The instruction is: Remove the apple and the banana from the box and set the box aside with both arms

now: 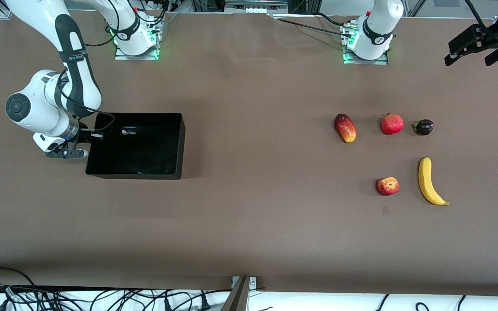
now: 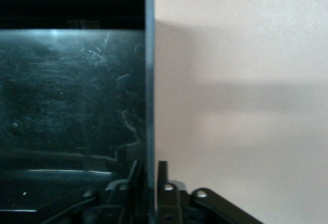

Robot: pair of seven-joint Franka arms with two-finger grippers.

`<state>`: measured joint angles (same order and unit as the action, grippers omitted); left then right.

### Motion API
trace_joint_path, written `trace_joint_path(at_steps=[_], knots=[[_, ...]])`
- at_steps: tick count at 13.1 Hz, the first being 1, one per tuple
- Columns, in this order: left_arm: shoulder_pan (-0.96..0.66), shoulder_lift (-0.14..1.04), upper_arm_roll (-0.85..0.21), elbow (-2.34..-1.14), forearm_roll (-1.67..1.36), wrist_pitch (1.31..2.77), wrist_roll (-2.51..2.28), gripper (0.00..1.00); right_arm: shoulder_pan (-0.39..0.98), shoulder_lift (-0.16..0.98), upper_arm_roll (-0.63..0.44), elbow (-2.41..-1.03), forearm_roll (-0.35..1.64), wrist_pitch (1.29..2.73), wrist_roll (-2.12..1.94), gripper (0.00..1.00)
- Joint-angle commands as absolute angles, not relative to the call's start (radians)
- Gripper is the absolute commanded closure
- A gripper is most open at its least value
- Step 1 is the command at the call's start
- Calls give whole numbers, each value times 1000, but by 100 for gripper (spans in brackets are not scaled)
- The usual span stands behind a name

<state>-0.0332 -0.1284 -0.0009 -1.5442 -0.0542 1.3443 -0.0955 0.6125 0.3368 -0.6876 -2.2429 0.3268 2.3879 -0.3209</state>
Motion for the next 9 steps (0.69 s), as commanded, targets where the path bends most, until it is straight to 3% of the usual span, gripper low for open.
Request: trace_joint_path(at_steps=[1, 9], knots=[[-44, -130, 6, -1529, -55, 1319, -107, 0, 633, 266, -683, -2212, 347, 2375, -336, 0], [-46, -127, -12, -1535, -55, 1319, -138, 0, 653, 213, -704, -1735, 227, 1763, -210, 0]])
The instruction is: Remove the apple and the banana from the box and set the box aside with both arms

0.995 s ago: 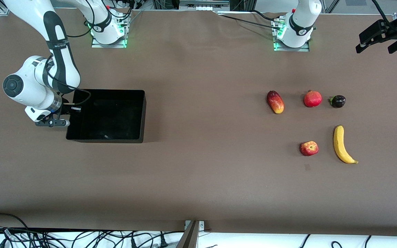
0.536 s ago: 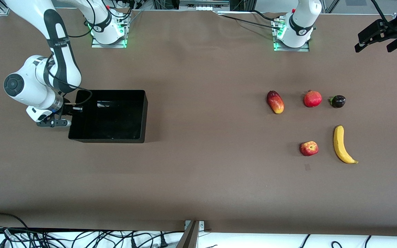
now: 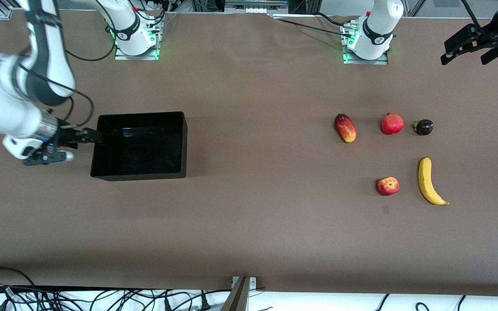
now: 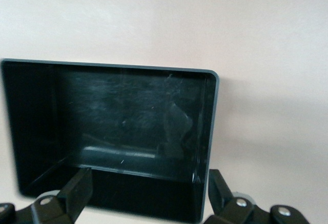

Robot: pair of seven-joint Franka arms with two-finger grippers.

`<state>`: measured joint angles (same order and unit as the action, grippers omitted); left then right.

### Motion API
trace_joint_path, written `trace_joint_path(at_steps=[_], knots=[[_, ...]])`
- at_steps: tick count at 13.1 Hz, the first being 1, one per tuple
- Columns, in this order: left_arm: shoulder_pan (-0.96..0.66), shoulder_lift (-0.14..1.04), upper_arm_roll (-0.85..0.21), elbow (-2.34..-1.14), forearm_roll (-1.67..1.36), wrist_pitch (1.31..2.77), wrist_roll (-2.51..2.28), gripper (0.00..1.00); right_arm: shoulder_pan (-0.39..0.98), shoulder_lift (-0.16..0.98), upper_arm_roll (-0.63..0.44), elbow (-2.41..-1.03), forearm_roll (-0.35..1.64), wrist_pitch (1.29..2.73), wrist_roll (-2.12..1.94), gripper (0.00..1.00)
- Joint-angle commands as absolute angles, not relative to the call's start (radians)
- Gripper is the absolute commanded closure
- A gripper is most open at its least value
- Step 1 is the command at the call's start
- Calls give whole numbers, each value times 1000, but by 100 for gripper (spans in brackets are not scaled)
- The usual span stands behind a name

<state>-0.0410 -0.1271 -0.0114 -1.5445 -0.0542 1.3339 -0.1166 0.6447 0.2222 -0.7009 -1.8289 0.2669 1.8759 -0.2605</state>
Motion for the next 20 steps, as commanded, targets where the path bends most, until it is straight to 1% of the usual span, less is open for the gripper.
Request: trace_joint_path(at_steps=[1, 3, 6, 7, 8, 10, 11, 12, 14, 15, 20], knots=[[-46, -127, -12, -1537, -55, 1319, -168, 0, 670, 212, -704, -1695, 200, 1720, -187, 0], [-44, -127, -9, -1537, -57, 1319, -199, 0, 696, 178, -701, -1636, 158, 1636, -181, 0], [-43, -127, -9, -1537, -55, 1319, -199, 0, 703, 85, -698, -1629, 127, 1571, -179, 0], [-43, -127, -9, -1537, -55, 1321, -195, 0, 696, 74, -696, -1629, 123, 1553, -179, 0], [-43, -127, -9, -1540, -55, 1319, -193, 0, 654, 52, -654, -1629, 106, 1527, -166, 0], [-44, -127, -9, -1543, -55, 1318, -190, 0, 390, 0, -376, -1652, 65, 1528, -163, 0], [-43, -127, -9, -1545, -55, 1316, -190, 0, 297, -24, -289, -1673, 60, 1534, -163, 0], [-44, -127, -8, -1552, -52, 1316, -189, 0, 246, -44, -246, -1705, 60, 1554, -166, 0], [-44, -127, -11, -1557, -31, 1315, -189, 0, 169, -103, -163, -1802, 26, 1626, -167, 0], [-44, -127, -11, -1557, -31, 1315, -189, 0, 155, -107, -143, -1808, 18, 1629, -167, 0], [-43, -127, -11, -1555, -31, 1315, -187, 0, 156, -81, -146, -1761, 26, 1621, -167, 0]])
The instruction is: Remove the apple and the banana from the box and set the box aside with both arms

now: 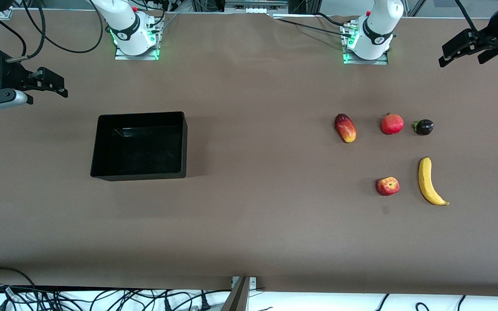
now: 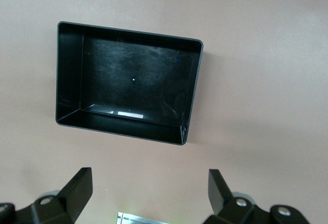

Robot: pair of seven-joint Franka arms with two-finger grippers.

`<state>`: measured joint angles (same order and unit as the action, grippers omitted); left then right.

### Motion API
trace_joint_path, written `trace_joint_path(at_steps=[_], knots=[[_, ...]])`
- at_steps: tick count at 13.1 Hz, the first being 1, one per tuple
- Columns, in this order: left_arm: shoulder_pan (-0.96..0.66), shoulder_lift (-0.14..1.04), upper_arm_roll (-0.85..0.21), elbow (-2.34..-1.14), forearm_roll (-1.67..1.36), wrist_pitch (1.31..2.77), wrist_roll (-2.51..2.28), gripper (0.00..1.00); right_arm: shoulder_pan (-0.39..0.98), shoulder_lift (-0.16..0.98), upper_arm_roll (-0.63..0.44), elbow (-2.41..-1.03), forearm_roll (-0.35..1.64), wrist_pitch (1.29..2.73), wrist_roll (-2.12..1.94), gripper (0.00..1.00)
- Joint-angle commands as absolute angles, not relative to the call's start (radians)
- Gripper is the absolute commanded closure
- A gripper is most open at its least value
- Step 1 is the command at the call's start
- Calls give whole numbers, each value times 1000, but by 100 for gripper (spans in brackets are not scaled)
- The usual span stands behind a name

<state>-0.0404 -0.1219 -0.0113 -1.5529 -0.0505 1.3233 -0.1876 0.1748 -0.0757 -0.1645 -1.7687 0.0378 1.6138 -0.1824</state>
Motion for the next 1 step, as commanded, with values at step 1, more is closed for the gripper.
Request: trace_joint_path(at_steps=[1], knots=[[-40, -127, -11, -1555, -31, 1316, -187, 0, 156, -71, -147, -1744, 26, 1620, -170, 0]])
